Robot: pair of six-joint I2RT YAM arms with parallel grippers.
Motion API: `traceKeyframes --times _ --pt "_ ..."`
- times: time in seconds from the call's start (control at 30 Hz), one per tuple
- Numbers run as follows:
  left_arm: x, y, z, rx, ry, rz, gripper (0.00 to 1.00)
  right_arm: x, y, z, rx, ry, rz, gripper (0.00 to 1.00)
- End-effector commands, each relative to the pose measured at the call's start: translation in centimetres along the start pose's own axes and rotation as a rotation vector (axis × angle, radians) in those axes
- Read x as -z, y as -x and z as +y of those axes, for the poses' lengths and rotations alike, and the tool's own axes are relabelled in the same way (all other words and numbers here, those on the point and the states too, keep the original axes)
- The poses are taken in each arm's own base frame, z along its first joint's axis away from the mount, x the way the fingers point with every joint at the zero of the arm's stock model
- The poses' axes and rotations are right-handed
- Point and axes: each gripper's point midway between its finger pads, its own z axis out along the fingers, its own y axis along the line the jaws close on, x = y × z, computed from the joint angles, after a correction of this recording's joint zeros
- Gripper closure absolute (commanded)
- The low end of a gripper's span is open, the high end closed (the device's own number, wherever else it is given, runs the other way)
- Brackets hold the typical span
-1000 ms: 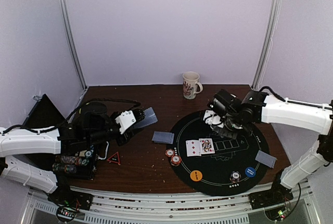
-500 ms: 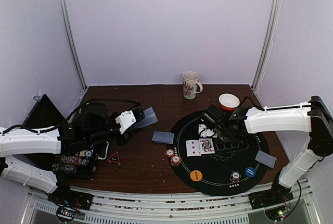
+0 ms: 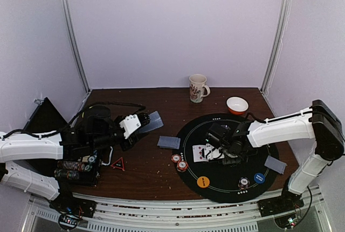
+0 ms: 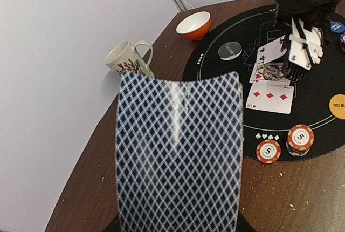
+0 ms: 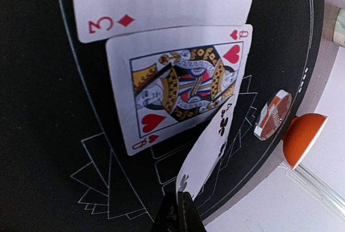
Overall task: Distribute texas hold em gaming equipment
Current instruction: Flop the poker card in the community card area.
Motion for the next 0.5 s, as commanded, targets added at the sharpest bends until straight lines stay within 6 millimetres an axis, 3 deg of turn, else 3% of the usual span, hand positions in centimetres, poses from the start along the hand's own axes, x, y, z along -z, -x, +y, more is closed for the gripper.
traceKeyframes --times 0.0,0.23,0.47 --pt "0.3 1.6 0.9 0.004 0.032 -0.063 0.59 0.0 0.1 2.0 0.000 0.106 -0.020 1.00" --pt "0.3 1.8 1.0 0.006 0.033 -0.068 0.60 -1.1 -0.7 0.9 -0.074 0.104 0.046 1.00" --pt "0.4 1.8 1.0 0.006 0.034 -0.069 0.59 -1.6 -0.8 1.1 -0.086 0.130 0.045 1.00"
